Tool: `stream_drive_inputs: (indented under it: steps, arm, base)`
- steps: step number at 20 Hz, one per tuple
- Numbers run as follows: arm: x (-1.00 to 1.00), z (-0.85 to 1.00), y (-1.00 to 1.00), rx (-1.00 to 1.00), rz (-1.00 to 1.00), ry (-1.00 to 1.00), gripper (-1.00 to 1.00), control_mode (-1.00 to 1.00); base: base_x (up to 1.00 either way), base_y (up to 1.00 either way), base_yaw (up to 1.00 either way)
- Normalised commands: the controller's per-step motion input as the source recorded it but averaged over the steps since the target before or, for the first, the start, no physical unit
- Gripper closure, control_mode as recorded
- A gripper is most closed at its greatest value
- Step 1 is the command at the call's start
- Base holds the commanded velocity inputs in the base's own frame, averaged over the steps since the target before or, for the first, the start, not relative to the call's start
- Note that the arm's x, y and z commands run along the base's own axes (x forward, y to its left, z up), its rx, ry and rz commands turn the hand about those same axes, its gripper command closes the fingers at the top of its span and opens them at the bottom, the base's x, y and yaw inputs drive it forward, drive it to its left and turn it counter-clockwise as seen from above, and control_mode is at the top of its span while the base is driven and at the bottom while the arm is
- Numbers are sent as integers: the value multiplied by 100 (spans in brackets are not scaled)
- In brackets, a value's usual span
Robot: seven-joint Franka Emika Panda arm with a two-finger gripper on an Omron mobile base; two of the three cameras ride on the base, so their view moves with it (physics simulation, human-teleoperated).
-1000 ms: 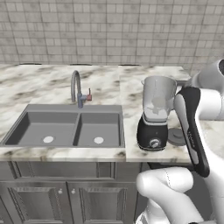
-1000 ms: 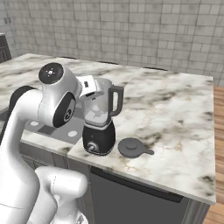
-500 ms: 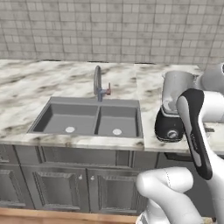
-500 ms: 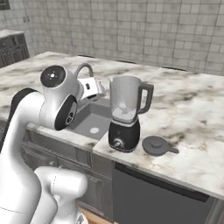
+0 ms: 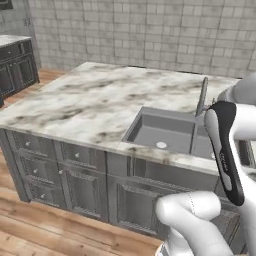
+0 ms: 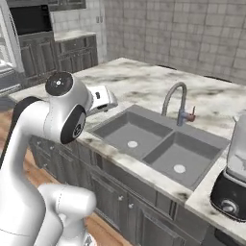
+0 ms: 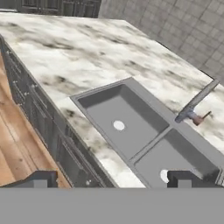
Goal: Grab the lemon and onion from the fridge, place them in the blender, close the lid, and turn on the blender to create a marinade.
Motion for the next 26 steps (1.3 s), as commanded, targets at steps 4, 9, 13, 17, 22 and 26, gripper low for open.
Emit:
stream_drive_inputs:
  steps: [4, 9, 13, 17, 22, 26]
  arm:
    - [0, 0, 0, 0, 0, 0, -100, 100]
    - [0, 0, 0, 0, 0, 0, -100, 100]
    - [0, 0, 0, 0, 0, 0, -100, 100]
    - [0, 0, 0, 0, 0, 0, -100, 100]
    - [0, 0, 0, 0, 0, 0, -100, 100]
    - [0, 0, 0, 0, 0, 0, -100, 100]
  base:
    - [30, 100, 49]
    - [45, 100, 46]
    - [69, 100, 42]
    - [89, 90, 39]
    - [100, 66, 27]
    - [100, 51, 18]
